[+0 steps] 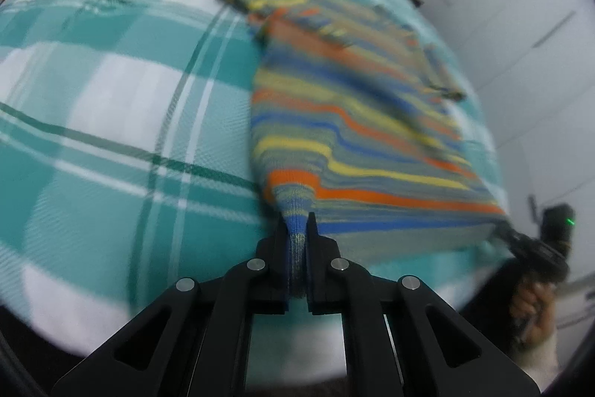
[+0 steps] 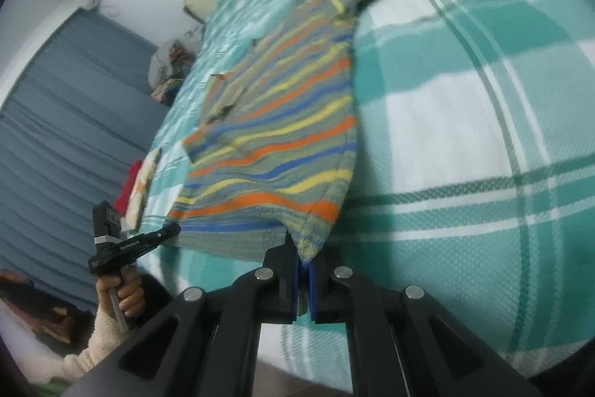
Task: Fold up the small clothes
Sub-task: 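Grasp the sweater hem with the right tool while the left tool grasps it too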
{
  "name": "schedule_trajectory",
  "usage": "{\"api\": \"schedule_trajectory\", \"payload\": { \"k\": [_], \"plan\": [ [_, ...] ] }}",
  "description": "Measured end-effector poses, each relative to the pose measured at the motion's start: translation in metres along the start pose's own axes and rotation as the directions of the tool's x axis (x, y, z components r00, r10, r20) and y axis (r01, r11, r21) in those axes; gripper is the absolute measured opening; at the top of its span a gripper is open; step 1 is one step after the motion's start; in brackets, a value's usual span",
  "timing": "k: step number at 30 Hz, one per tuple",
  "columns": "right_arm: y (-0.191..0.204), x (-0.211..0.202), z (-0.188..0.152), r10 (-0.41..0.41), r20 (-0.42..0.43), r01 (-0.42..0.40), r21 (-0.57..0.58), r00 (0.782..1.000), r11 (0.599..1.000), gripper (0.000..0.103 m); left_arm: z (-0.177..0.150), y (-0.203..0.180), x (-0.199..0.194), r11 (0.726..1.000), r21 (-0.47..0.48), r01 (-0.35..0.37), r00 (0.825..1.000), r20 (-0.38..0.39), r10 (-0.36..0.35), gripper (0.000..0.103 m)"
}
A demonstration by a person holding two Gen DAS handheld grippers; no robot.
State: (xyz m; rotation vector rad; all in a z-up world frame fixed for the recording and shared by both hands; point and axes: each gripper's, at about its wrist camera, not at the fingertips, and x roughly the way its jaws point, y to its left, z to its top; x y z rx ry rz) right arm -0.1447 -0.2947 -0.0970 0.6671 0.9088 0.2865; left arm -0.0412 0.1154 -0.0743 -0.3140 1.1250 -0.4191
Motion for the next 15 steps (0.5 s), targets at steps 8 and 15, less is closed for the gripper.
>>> {"api": "schedule_trajectory", "payload": {
  "k": [8, 15],
  "plan": [
    [0.015, 0.008, -0.004, -0.012, -0.133, 0.011, -0.012, 0.991, 1.0, 0.004, -0.028, -0.016, -0.029, 0.986, 0.133, -0.096, 0.995, -0.024, 0.1, 0.004],
    [0.005, 0.016, -0.017, -0.111, -0.2, 0.108, -0.023, 0.974, 0.994, 0.004, -0.041, -0.004, -0.001, 0.989, 0.089, -0.119, 0.984, -0.124, 0.13, 0.004]
  ]
}}
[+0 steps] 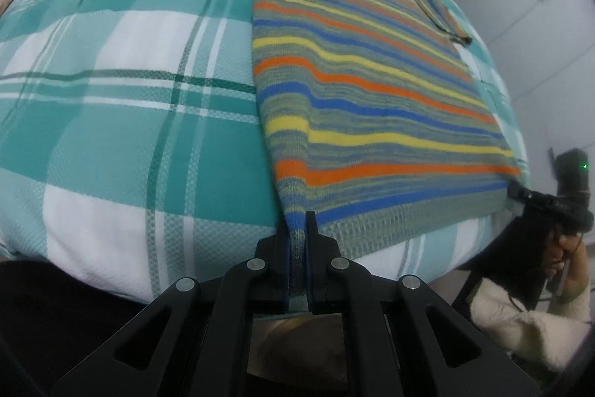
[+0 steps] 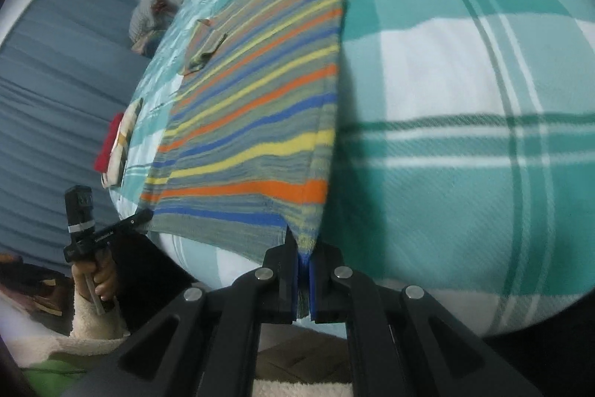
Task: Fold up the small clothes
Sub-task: 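Grasp the sweater hem with the right tool while the left tool grasps it too, then lift the sweater by the hem with both tools, lay it flat, open both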
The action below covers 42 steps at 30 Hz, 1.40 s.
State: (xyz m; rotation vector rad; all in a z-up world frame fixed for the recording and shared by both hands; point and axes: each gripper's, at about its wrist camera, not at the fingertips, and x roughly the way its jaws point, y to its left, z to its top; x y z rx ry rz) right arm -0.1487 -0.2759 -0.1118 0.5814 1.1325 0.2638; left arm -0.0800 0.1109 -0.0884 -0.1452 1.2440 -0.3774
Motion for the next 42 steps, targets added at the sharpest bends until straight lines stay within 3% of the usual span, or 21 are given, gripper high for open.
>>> {"api": "schedule_trajectory", "payload": {
  "k": [4, 8, 9, 12, 15, 19, 22, 23, 26, 29, 33, 36, 38, 40, 42],
  "plan": [
    [-0.004, 0.004, 0.003, -0.049, -0.015, 0.049, -0.033, 0.999, 0.998, 0.004, 0.0, 0.0, 0.007, 0.998, 0.014, -0.064, 0.998, -0.011, 0.064, 0.006],
    [-0.022, 0.028, -0.004, -0.102, -0.078, 0.104, 0.027, 0.992, 0.994, 0.004, -0.006, 0.001, 0.012, 0.991, 0.024, -0.133, 0.99, -0.039, 0.134, 0.018],
    [-0.024, 0.027, -0.008, -0.103, -0.084, 0.107, 0.033, 0.991, 0.994, 0.004, -0.009, 0.0, 0.005, 0.985, 0.039, -0.167, 0.985, -0.033, 0.169, 0.023],
    [-0.029, 0.011, -0.015, -0.154, -0.086, 0.158, 0.032, 0.984, 0.987, 0.011, -0.016, 0.002, -0.019, 0.961, 0.056, -0.27, 0.963, -0.003, 0.271, 0.024],
    [-0.026, -0.019, -0.01, -0.214, -0.014, 0.214, 0.0, 0.977, 0.977, 0.024, -0.012, 0.006, -0.055, 0.949, 0.034, -0.315, 0.946, 0.094, 0.31, 0.031],
    [0.009, -0.047, 0.022, -0.27, 0.136, 0.289, -0.147, 0.953, 0.946, 0.026, 0.022, -0.011, -0.076, 0.967, 0.037, -0.252, 0.943, 0.233, 0.236, 0.054],
    [0.039, -0.029, 0.052, -0.179, 0.161, 0.213, -0.225, 0.971, 0.951, 0.027, 0.058, -0.048, -0.058, 0.977, 0.099, -0.191, 0.937, 0.314, 0.152, 0.068],
    [0.048, -0.015, 0.059, -0.145, 0.149, 0.179, -0.246, 0.978, 0.953, 0.028, 0.066, -0.052, -0.053, 0.978, 0.105, -0.178, 0.937, 0.321, 0.136, 0.074],
    [0.058, 0.036, 0.069, -0.126, 0.059, 0.138, -0.294, 0.99, 0.946, 0.03, 0.089, -0.071, -0.015, 0.982, 0.128, -0.138, 0.94, 0.329, 0.089, 0.077],
    [0.038, 0.071, 0.054, -0.198, -0.067, 0.172, -0.28, 0.978, 0.944, 0.031, 0.09, -0.074, 0.036, 0.968, 0.151, -0.202, 0.936, 0.321, 0.145, 0.077],
    [0.032, 0.043, 0.044, -0.218, -0.105, 0.176, -0.309, 0.97, 0.934, 0.03, 0.069, -0.063, 0.072, 0.94, 0.173, -0.295, 0.91, 0.35, 0.221, 0.079],
    [0.047, 0.007, 0.078, -0.303, 0.047, 0.294, -0.42, 0.952, 0.858, 0.037, 0.073, -0.071, 0.067, 0.945, 0.175, -0.277, 0.908, 0.37, 0.197, 0.093],
    [0.065, -0.003, 0.117, -0.334, 0.203, 0.391, -0.477, 0.92, 0.787, 0.057, 0.073, -0.072, 0.073, 0.942, 0.168, -0.29, 0.906, 0.365, 0.214, 0.094],
    [0.074, 0.005, 0.161, -0.327, 0.274, 0.425, -0.521, 0.904, 0.74, 0.059, 0.073, -0.072, 0.078, 0.937, 0.17, -0.305, 0.906, 0.356, 0.23, 0.096],
    [0.079, 0.038, 0.21, -0.349, 0.293, 0.455, -0.57, 0.89, 0.684, 0.059, 0.071, -0.073, 0.078, 0.935, 0.163, -0.314, 0.901, 0.362, 0.239, 0.098]
  ]
}}
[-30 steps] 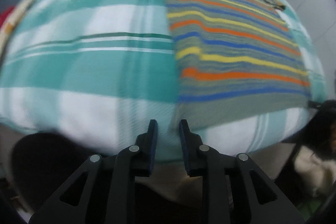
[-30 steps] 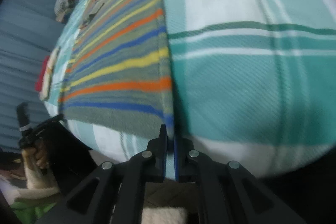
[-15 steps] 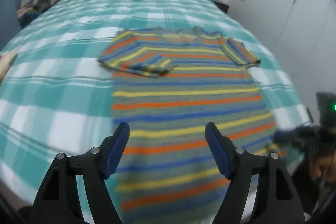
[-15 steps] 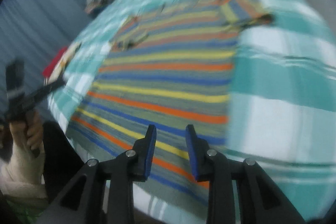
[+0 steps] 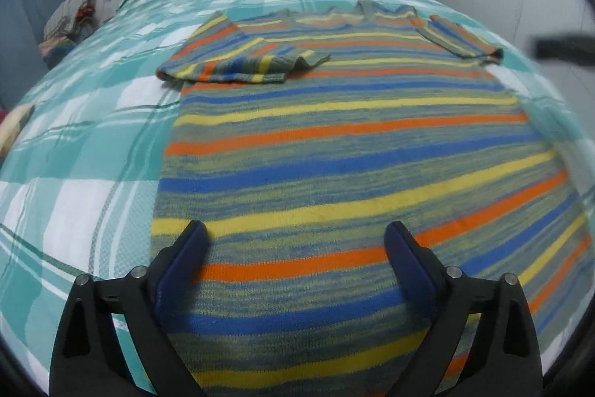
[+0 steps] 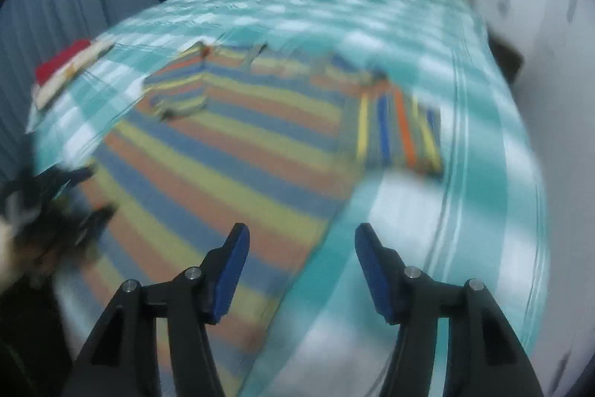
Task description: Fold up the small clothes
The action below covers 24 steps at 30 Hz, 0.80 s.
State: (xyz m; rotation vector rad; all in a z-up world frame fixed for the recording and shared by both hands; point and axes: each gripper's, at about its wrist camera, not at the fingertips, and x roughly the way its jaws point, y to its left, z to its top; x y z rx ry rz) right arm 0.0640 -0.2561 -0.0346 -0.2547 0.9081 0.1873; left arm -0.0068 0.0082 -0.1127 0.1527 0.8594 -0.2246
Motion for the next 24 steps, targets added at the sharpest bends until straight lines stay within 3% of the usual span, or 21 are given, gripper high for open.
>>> {"api": "schedule_trajectory", "payload": {
  "k": [2, 5, 6, 8, 12, 14, 18, 20, 22, 24],
  "plan": [
    [-0.008, 0.041, 0.025, 0.006, -0.041, -0.007, -0.028, 0.999, 1.0, 0.058, -0.001, 0.0, 0.001, 1.0, -0.006, -0.008, 1.0, 0.003, 0.008, 0.1],
    [-0.022, 0.106, 0.042, -0.059, -0.14, 0.052, -0.055, 0.988, 0.997, 0.056, -0.002, -0.001, 0.001, 1.0, -0.007, -0.014, 1.0, 0.004, 0.014, 0.101],
    [-0.034, 0.121, 0.041, -0.068, -0.157, 0.065, -0.028, 0.985, 0.998, 0.05, -0.002, -0.001, 0.0, 1.0, -0.006, -0.015, 1.0, 0.004, 0.015, 0.101],
    [-0.058, 0.116, 0.039, -0.041, -0.128, 0.051, 0.073, 0.991, 0.996, 0.008, -0.002, -0.001, 0.001, 1.0, -0.007, -0.015, 1.0, 0.002, 0.015, 0.101],
    [-0.119, 0.065, 0.022, -0.035, -0.012, 0.037, 0.28, 0.999, 0.959, 0.006, -0.001, -0.001, 0.004, 1.0, -0.016, -0.014, 1.0, -0.005, 0.013, 0.102],
    [-0.164, 0.031, -0.002, -0.063, 0.036, 0.042, 0.416, 0.997, 0.908, 0.006, 0.0, -0.001, 0.006, 1.0, -0.021, -0.015, 1.0, -0.01, 0.015, 0.103],
    [-0.242, -0.009, -0.067, -0.094, 0.078, 0.017, 0.672, 0.993, 0.741, 0.007, -0.001, -0.002, 0.006, 1.0, -0.021, -0.023, 1.0, -0.006, 0.022, 0.103],
    [-0.26, -0.01, -0.094, -0.096, 0.087, 0.002, 0.729, 0.991, 0.685, 0.007, -0.002, -0.003, 0.006, 0.999, -0.019, -0.027, 1.0, 0.002, 0.027, 0.103],
    [-0.27, -0.006, -0.122, -0.062, 0.138, -0.069, 0.779, 0.989, 0.623, 0.006, -0.003, -0.004, 0.007, 0.999, -0.015, -0.035, 0.999, 0.011, 0.035, 0.103],
    [-0.274, -0.002, -0.134, -0.065, 0.173, -0.102, 0.801, 0.983, 0.59, 0.006, -0.005, -0.006, 0.006, 0.999, -0.009, -0.045, 0.999, 0.021, 0.045, 0.103]
  ]
}}
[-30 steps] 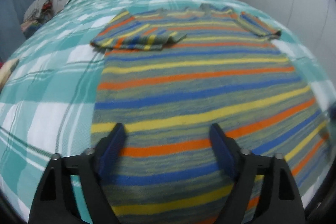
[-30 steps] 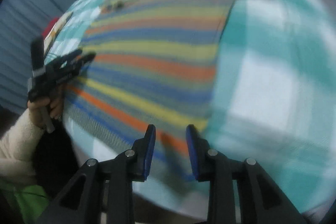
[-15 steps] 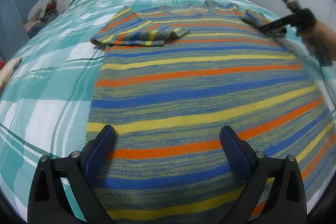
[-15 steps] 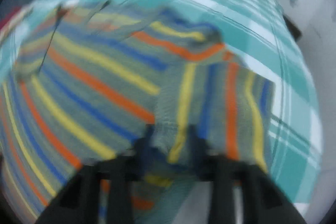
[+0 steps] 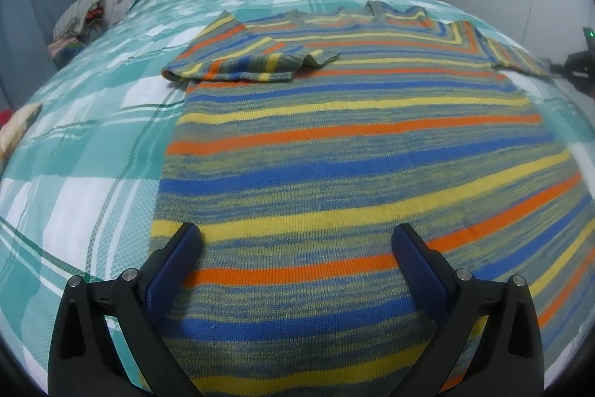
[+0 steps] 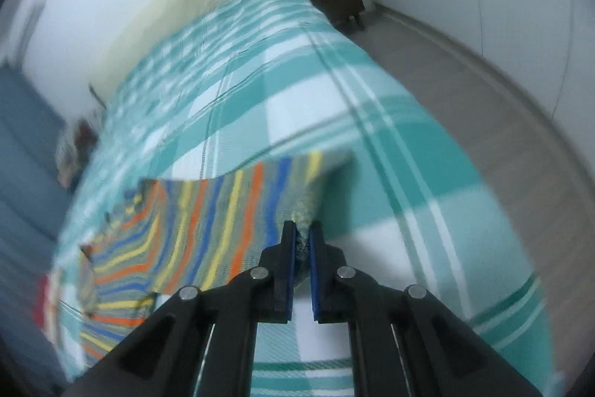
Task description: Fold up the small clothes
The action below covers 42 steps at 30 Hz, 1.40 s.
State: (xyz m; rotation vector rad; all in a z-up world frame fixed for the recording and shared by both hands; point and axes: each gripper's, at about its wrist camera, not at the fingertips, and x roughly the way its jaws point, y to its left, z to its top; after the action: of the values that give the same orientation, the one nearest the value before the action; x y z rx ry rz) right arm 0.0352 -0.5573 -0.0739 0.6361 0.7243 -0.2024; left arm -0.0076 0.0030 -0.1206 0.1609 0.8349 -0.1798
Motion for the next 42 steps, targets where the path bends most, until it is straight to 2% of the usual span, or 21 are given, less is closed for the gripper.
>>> {"api": "schedule_trajectory", "payload": {
  "k": [3, 6, 9, 12, 14, 16, 18, 20, 22, 25, 26, 27, 28, 30, 32, 33, 35, 40, 42],
  "plan": [
    [-0.006, 0.001, -0.009, -0.021, 0.048, 0.021, 0.01, 0.999, 1.0, 0.006, -0.001, -0.001, 0.0, 1.0, 0.005, -0.01, 1.0, 0.011, 0.01, 0.103],
    [-0.008, 0.004, -0.013, -0.058, 0.034, 0.056, 0.052, 0.998, 0.997, 0.006, -0.001, -0.002, 0.0, 1.0, 0.007, -0.018, 1.0, 0.017, 0.017, 0.103],
    [-0.006, 0.0, -0.015, -0.106, 0.029, 0.105, 0.045, 0.994, 0.993, 0.006, 0.0, -0.002, 0.0, 1.0, 0.009, -0.026, 0.999, 0.02, 0.025, 0.103],
    [-0.015, 0.003, -0.021, -0.087, 0.0, 0.086, 0.103, 0.996, 0.991, 0.005, 0.0, -0.003, 0.0, 0.999, 0.012, -0.032, 0.999, 0.025, 0.032, 0.103],
    [-0.021, 0.003, -0.022, -0.053, 0.001, 0.053, 0.141, 0.999, 0.989, 0.005, -0.001, -0.004, 0.0, 0.999, 0.012, -0.035, 0.999, 0.027, 0.034, 0.103],
    [-0.027, 0.008, -0.02, 0.046, -0.01, -0.044, 0.169, 0.999, 0.985, 0.007, -0.001, -0.004, 0.0, 0.999, 0.012, -0.035, 0.999, 0.027, 0.034, 0.103],
    [-0.036, 0.009, -0.018, 0.108, -0.006, -0.105, 0.21, 0.994, 0.972, 0.013, -0.001, -0.004, 0.0, 0.999, 0.012, -0.034, 0.999, 0.027, 0.034, 0.103],
    [-0.047, 0.009, -0.014, 0.186, 0.015, -0.184, 0.265, 0.982, 0.947, 0.032, -0.001, -0.004, 0.001, 0.999, 0.012, -0.034, 0.999, 0.028, 0.034, 0.103],
    [-0.053, 0.013, -0.007, 0.236, 0.026, -0.233, 0.291, 0.971, 0.928, 0.036, -0.001, -0.004, 0.001, 0.999, 0.013, -0.036, 0.999, 0.028, 0.035, 0.103],
    [-0.057, 0.025, 0.001, 0.276, 0.021, -0.269, 0.303, 0.961, 0.914, 0.035, -0.001, -0.005, 0.0, 0.999, 0.015, -0.04, 0.999, 0.031, 0.04, 0.103],
    [-0.055, 0.03, 0.003, 0.282, 0.002, -0.271, 0.282, 0.959, 0.92, 0.026, -0.001, -0.005, 0.0, 0.999, 0.014, -0.043, 0.999, 0.033, 0.042, 0.103],
    [-0.051, 0.03, 0.005, 0.228, -0.012, -0.218, 0.25, 0.974, 0.944, 0.013, -0.001, -0.006, 0.0, 0.999, 0.015, -0.045, 0.998, 0.035, 0.045, 0.103],
    [-0.046, 0.025, 0.005, 0.126, -0.007, -0.122, 0.21, 0.992, 0.97, 0.002, -0.001, -0.006, -0.001, 0.999, 0.016, -0.047, 0.998, 0.037, 0.047, 0.103],
    [-0.039, 0.014, 0.005, 0.009, 0.021, -0.013, 0.187, 1.0, 0.982, 0.001, -0.001, -0.007, -0.002, 0.998, 0.017, -0.053, 0.998, 0.04, 0.052, 0.103],
    [-0.024, 0.005, 0.003, -0.116, 0.038, 0.111, 0.123, 0.992, 0.986, 0.001, -0.001, -0.008, -0.002, 0.998, 0.017, -0.058, 0.998, 0.041, 0.057, 0.103],
    [-0.02, 0.005, 0.001, -0.149, 0.033, 0.144, 0.104, 0.988, 0.984, 0.001, -0.001, -0.008, -0.001, 0.998, 0.018, -0.06, 0.997, 0.041, 0.059, 0.103],
    [-0.018, 0.011, -0.004, -0.18, 0.011, 0.178, 0.096, 0.984, 0.979, 0.001, -0.001, -0.008, -0.001, 0.998, 0.019, -0.063, 0.997, 0.043, 0.062, 0.103],
    [-0.01, 0.012, -0.008, -0.216, 0.038, 0.213, 0.056, 0.976, 0.975, 0.001, 0.0, -0.006, 0.001, 0.999, 0.007, -0.048, 0.998, 0.034, 0.048, 0.103],
    [-0.011, 0.003, -0.012, -0.231, 0.063, 0.227, 0.068, 0.971, 0.972, 0.012, 0.002, -0.003, 0.001, 0.999, -0.006, -0.036, 0.999, 0.017, 0.036, 0.103]
  ]
}}
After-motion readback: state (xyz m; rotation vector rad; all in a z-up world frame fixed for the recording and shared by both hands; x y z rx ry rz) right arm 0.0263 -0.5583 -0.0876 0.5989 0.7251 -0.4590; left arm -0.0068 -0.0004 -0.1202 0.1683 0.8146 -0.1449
